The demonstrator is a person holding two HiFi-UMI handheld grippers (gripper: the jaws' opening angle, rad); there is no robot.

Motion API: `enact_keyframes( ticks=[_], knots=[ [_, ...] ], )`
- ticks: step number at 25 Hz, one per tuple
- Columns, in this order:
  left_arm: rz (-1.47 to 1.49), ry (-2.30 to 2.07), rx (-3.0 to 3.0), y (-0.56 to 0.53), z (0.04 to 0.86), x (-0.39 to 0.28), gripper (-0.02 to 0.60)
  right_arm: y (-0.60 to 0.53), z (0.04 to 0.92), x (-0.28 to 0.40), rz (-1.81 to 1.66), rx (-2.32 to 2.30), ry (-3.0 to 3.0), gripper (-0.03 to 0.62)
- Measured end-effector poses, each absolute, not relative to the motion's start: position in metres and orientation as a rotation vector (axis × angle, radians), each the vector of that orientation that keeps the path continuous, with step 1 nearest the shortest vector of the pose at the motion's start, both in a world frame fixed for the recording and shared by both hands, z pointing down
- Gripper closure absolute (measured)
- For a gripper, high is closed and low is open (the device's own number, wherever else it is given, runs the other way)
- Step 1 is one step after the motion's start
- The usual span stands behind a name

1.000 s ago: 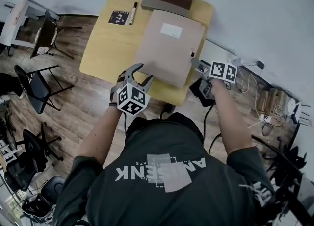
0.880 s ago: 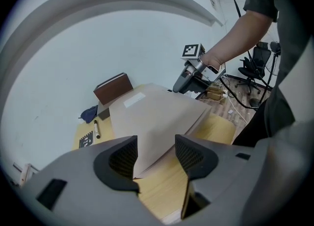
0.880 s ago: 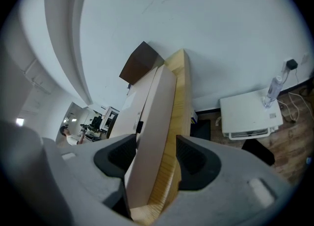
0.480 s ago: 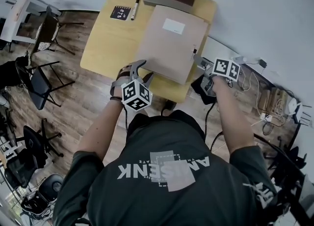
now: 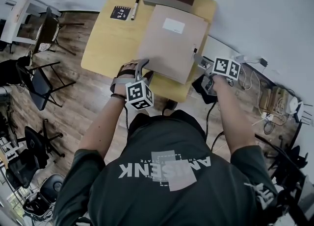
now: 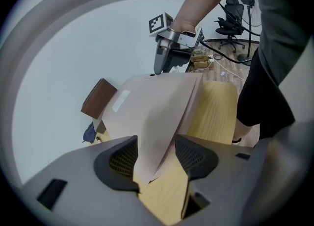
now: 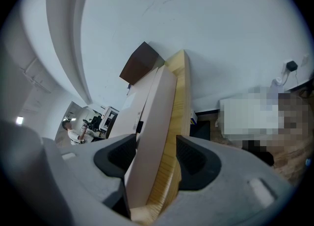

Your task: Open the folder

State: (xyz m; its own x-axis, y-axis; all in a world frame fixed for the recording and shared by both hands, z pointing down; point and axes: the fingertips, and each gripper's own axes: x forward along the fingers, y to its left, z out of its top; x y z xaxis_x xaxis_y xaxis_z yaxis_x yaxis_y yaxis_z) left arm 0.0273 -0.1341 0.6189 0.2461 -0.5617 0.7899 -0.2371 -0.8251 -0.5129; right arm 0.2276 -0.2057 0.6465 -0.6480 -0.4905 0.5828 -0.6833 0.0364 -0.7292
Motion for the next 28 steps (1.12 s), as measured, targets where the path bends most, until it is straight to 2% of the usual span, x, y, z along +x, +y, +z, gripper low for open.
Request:
enact_keyframes(
  ticks=[9, 16, 28],
  knots=[
    [-1.605, 0.706, -2.154, -0.137, 0.619, 0.029, 0.357, -0.207, 0.647, 0.227, 1.649, 1.214, -2.138, 0.355],
    [-1.522, 0.637, -2.075, -0.136, 0.614, 0.046, 0.357, -0.206, 0.653, 0.231, 1.707, 1.222, -2.106, 0.324],
    [-1.301, 0.811, -2.208, -0.133, 0.596, 0.048, 0.359, -0.202, 0.655, 0.229, 1.795, 1.19, -2.102, 0.324]
  ],
)
